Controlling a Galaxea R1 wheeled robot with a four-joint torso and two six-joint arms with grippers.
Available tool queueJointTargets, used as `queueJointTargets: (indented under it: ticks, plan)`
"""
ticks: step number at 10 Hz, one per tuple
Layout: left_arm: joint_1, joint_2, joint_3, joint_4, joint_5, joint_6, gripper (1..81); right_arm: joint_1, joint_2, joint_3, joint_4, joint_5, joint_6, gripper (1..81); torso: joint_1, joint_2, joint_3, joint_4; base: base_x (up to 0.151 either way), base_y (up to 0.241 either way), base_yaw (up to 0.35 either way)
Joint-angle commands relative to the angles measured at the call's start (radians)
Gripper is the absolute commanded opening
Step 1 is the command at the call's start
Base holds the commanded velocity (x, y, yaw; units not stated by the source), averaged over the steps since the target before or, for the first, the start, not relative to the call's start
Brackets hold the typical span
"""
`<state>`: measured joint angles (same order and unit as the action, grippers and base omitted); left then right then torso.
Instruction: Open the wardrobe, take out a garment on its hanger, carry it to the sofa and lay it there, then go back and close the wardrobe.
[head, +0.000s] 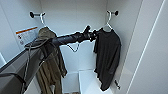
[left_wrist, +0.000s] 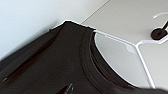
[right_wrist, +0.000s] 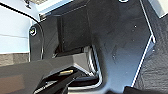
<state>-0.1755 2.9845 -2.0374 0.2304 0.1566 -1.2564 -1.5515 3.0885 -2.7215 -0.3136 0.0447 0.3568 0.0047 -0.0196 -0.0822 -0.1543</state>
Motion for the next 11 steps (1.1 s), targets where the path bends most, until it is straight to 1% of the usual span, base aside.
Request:
queueJointTargets:
  ticks: [1, 3, 4, 5, 6, 7, 9, 10, 11]
  plan:
    - [-0.287, 0.059, -0.073, -0.042, -0.008, -0.026, 81.1, 0.033, 0.006, 0.010, 0.001, -0.046, 0.001, 81.1, 0.000, 0.000, 0.000, 0.000, 0.000, 0.000, 0.000]
    - [-0.314, 0.099, -0.128, -0.095, -0.009, -0.026, 81.1, 0.033, 0.006, 0.010, 0.001, -0.043, 0.002, 81.1, 0.000, 0.000, 0.000, 0.000, 0.000, 0.000, 0.000]
    - [-0.321, 0.117, -0.150, -0.100, -0.011, -0.028, 81.1, 0.032, 0.006, 0.010, 0.001, -0.040, 0.004, 81.1, 0.000, 0.000, 0.000, 0.000, 0.000, 0.000, 0.000]
    - [-0.327, 0.139, -0.173, -0.100, -0.015, -0.028, 81.1, 0.030, 0.006, 0.011, 0.001, -0.039, 0.004, 81.1, 0.000, 0.000, -0.092, 0.000, 0.000, 0.000, 0.000]
    - [-0.334, 0.151, -0.181, -0.100, -0.017, -0.028, 81.1, 0.030, 0.006, 0.011, 0.001, -0.039, 0.004, 81.1, 0.000, 0.000, -0.005, 0.000, 0.000, 0.000, 0.000]
    - [-0.342, 0.160, -0.182, -0.097, -0.020, -0.028, 81.1, 0.030, 0.006, 0.011, 0.001, -0.039, 0.005, 81.1, 0.000, 0.000, -0.016, 0.000, 0.000, 0.000, 0.000]
    - [-0.364, 0.179, -0.202, -0.097, -0.025, -0.028, 81.1, 0.024, 0.006, 0.011, -0.001, -0.035, 0.005, 81.1, 0.001, 0.000, -0.021, 0.000, 0.000, 0.000, 0.000]
    - [-0.370, 0.188, -0.213, -0.097, -0.043, -0.028, 81.1, 0.024, 0.006, 0.011, -0.001, -0.035, 0.007, 81.1, 0.001, 0.000, -0.021, -0.034, 0.000, 0.000, 0.000]
    - [-0.368, 0.202, -0.224, -0.099, -0.046, -0.028, 81.1, 0.026, 0.006, 0.011, -0.001, -0.035, 0.007, 81.1, 0.001, 0.000, -0.021, -0.066, 0.000, 0.000, 0.000]
